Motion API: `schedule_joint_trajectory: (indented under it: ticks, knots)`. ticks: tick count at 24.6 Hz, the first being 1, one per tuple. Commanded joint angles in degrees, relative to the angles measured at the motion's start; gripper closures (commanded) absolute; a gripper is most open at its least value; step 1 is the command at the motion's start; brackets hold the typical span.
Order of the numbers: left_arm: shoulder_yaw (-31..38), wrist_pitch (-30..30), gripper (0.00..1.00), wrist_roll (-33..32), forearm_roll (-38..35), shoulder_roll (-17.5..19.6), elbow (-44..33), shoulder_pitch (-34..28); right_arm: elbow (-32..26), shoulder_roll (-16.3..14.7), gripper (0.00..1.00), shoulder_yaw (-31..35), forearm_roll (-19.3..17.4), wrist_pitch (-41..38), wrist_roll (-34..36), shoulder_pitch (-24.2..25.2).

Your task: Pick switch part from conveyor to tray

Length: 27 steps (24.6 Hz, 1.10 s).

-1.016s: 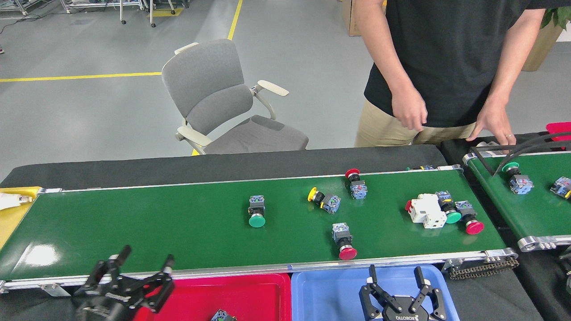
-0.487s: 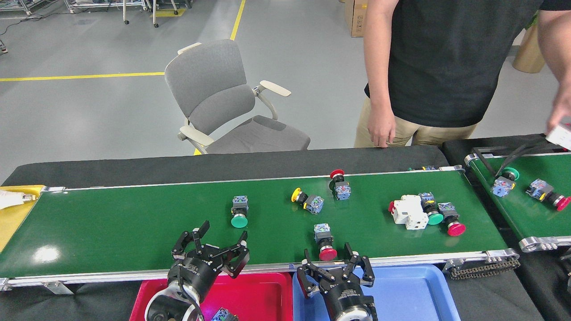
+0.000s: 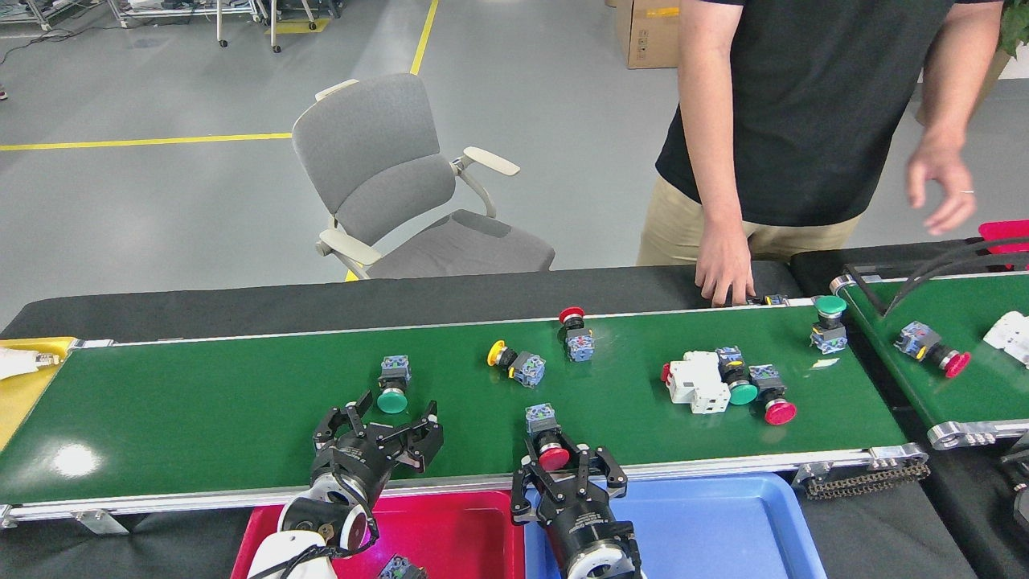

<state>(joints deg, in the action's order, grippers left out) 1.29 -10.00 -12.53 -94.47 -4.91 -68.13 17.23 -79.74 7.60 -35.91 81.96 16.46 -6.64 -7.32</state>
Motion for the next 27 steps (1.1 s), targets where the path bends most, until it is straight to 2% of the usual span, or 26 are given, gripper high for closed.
schedule_joint_trajectory:
  ticks: [1, 3, 4, 5, 6, 9, 12, 14, 15, 17, 18, 19, 20, 21, 22, 24, 27]
  knots:
    - [1.34, 2.53, 0.07, 0.93, 0.08, 0.52, 0.98, 1.84, -3.06, -1.44, 0.94, -3.02, 0.04, -0.37, 0.40, 0.37]
    - [1.78, 5.51, 0.23, 1.11, 0.16, 0.60, 2.56, 2.37, -5.61, -2.50, 0.91, -7.50, 0.04, -0.46, 0.58, 1.43]
    - [1.78, 6.48, 0.31, 1.19, 0.25, 0.60, 3.09, 2.46, -6.13, -2.76, 0.74, -9.87, 0.13, -0.37, 0.67, 1.95]
    - [1.87, 6.92, 0.40, 1.28, 0.25, 0.69, 3.35, 2.46, -6.22, -2.85, 0.42, -11.55, 0.13, -0.29, 0.84, 2.31]
    - [2.05, 7.01, 0.52, 1.90, 0.43, 1.04, 3.44, 2.37, -6.22, -2.85, 0.00, -13.13, 0.22, 0.07, 1.55, 2.57]
    - [3.19, 6.13, 0.86, 5.24, 1.40, 1.48, 3.35, 1.40, -6.31, -2.76, 0.00, -14.01, 0.13, -0.29, 2.95, 3.36]
    - [2.93, 2.00, 0.93, 6.47, 3.15, 2.01, 0.80, -1.59, -8.24, -3.11, 0.00, -13.75, 0.13, 0.15, 3.04, 4.59]
    - [2.84, -5.02, 0.94, 6.47, 3.42, 3.94, -6.04, -6.15, -11.84, -5.83, 0.00, -10.68, -0.05, 0.33, 4.00, 6.35]
    - [3.10, -9.77, 0.93, 6.47, 3.42, 4.91, -10.35, -9.93, -13.51, -7.07, 0.00, -7.16, -0.22, 0.33, 5.76, 7.66]
    - [3.28, -19.89, 0.89, 6.38, 4.12, 6.58, -18.62, -16.70, -14.92, -7.33, 0.00, 0.14, -0.40, 0.33, 10.16, 11.09]
    - [3.36, -24.46, 0.82, 6.29, 4.30, 7.20, -22.31, -20.39, -15.10, -7.25, 0.00, 4.01, -0.40, 0.33, 11.83, 12.41]
    - [3.63, -28.15, 0.69, 6.20, 4.21, 7.46, -25.65, -24.26, -15.54, -7.25, 0.00, 8.14, -0.57, 0.24, 13.15, 13.29]
    - [4.07, -30.08, 0.49, 5.94, 4.21, 7.46, -28.29, -27.43, -15.71, -7.25, 0.00, 12.27, -1.37, 0.24, 13.68, 13.91]
    - [4.60, -30.26, 0.19, 5.94, 4.21, 7.46, -30.14, -30.24, -15.71, -7.33, 0.00, 16.23, -2.60, -0.02, 13.76, 14.35]
    - [5.12, -30.35, 0.00, 6.03, 4.21, 6.93, -31.72, -32.61, -15.71, -7.51, 0.00, 19.65, -4.18, -0.37, 13.76, 14.61]
    - [5.30, -30.78, 0.00, 6.29, 5.35, 6.93, -33.56, -35.95, -15.63, -8.92, 0.00, 24.49, -6.20, -0.55, 13.76, 15.14]
    - [6.09, -30.17, 0.00, 6.29, 6.41, 6.84, -33.56, -36.74, -15.27, -12.17, 0.00, 25.54, -8.04, -1.78, 13.50, 15.49]
